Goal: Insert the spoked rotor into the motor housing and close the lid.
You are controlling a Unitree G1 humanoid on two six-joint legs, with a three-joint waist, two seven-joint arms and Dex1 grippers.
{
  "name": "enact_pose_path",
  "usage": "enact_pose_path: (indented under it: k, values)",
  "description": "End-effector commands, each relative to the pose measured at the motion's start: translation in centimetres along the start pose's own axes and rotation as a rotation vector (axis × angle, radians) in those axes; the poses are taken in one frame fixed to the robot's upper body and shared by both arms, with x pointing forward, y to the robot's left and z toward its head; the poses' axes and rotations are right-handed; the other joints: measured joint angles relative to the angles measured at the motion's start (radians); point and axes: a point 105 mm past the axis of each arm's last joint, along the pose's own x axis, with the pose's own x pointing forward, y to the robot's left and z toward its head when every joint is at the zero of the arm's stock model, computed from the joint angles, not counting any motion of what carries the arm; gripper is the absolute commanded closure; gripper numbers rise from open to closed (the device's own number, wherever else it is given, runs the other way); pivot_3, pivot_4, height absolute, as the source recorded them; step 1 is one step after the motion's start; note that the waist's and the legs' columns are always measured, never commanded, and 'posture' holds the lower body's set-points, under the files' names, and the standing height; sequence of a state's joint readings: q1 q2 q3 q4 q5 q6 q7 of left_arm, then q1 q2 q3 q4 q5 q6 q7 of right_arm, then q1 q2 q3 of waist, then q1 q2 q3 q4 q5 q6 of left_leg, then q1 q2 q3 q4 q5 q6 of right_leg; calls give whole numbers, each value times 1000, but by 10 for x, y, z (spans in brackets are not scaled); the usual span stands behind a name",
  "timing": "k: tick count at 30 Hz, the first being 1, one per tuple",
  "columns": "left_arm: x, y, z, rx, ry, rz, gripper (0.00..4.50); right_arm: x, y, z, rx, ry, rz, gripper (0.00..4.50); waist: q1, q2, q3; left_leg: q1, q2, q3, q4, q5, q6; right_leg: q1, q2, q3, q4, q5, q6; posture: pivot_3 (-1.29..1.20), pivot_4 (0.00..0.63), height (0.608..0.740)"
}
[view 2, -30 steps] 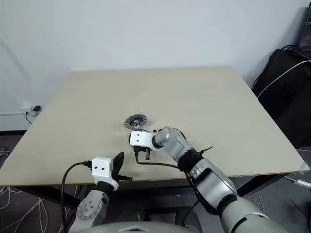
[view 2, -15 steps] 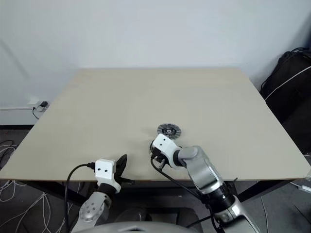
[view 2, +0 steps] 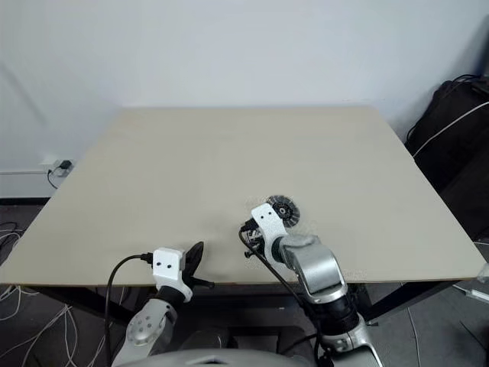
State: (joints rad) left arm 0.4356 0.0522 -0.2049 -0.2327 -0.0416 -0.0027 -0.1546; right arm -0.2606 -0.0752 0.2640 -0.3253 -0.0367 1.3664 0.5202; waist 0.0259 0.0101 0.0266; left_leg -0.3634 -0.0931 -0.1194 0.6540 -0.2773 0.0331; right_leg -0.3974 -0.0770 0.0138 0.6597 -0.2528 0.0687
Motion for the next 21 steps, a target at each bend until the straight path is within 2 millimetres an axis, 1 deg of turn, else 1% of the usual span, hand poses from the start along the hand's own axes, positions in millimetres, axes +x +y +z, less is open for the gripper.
enact_pose_path:
  k: [1, 3, 4, 6, 9, 10, 12, 14, 15, 17, 18, 21]
  values:
    - [1, 0, 8, 4, -30, -3, 4500, 3, 15, 15, -7, -39, 60, 4416, -4, 0, 0, 0, 0, 0, 0, 0, 0, 0, 0, 0, 0, 0, 0, 0, 0, 740]
    - [1, 0, 9, 5, -31, 0, 4500, 5, 20, 17, -8, -42, 80, 4416, -10, 0, 0, 0, 0, 0, 0, 0, 0, 0, 0, 0, 0, 0, 0, 0, 0, 740]
    - [1, 1, 9, 6, -31, 1, 4500, 6, 22, 19, -1, -45, 93, 3694, -13, 0, 0, 0, 1, 0, 0, 0, 0, 0, 0, 0, 0, 0, 0, 0, 0, 740]
    - [1, 2, 9, 6, -31, 2, 4500, 7, 28, 23, 4, -57, 118, 3145, -14, 1, 0, 0, 2, 0, 0, 0, 0, 0, 0, 0, 0, 0, 0, 0, 0, 740]
    - [1, 2, 9, 5, -30, 2, 4500, 2, 39, 41, -29, -144, 174, 2192, -13, 1, 0, 0, 3, 0, 0, 0, 0, 0, 1, 0, 0, 0, 0, 0, 0, 740]
    - [1, 2, 9, 5, -30, 2, 4500, 0, 41, 45, -70, -173, 188, 2192, -13, 1, 0, 0, 2, 0, 0, 0, 0, 0, 1, 0, 0, 0, 0, 0, 0, 740]
    - [0, 2, 9, 6, -28, 1, 4500, -5, 42, 48, -162, -203, 206, 2192, -12, 1, 0, 0, 1, 0, 0, 0, 0, 0, 1, -1, 0, 0, 0, 0, 0, 740]
    - [0, 2, 8, 7, -25, -3, 4500, -14, 41, 47, -331, -222, 223, 2192, -11, 1, 1, 0, -1, 0, 0, 0, 0, 1, 0, -1, -1, 0, 2, 0, 0, 740]
    - [0, 2, 8, 7, -25, -3, 4500, -19, 38, 45, -448, -225, 218, 2192, -11, 0, 1, 0, -2, 0, 0, 0, 1, 1, -1, -1, -1, 0, 3, 0, 0, 740]
    - [1, 2, 8, 7, -25, -5, 4500, -24, 28, 35, -657, -191, 209, 2192, -11, 0, 1, 0, -2, 0, 1, 0, 2, 2, -1, -1, -2, -1, 5, 0, 0, 740]
    - [1, 1, 8, 7, -24, -6, 4500, -26, 24, 30, -726, -171, 210, 2192, -11, -1, 1, 0, -2, 1, 1, 0, 3, 2, -2, -1, -3, -2, 7, 0, 0, 740]
    - [1, 1, 7, 8, -23, -10, 4500, -31, 9, 8, -926, -50, 244, 2192, -11, -3, 3, 0, -1, 1, 1, 0, 3, 2, -2, -1, -3, -3, 7, 0, 0, 740]
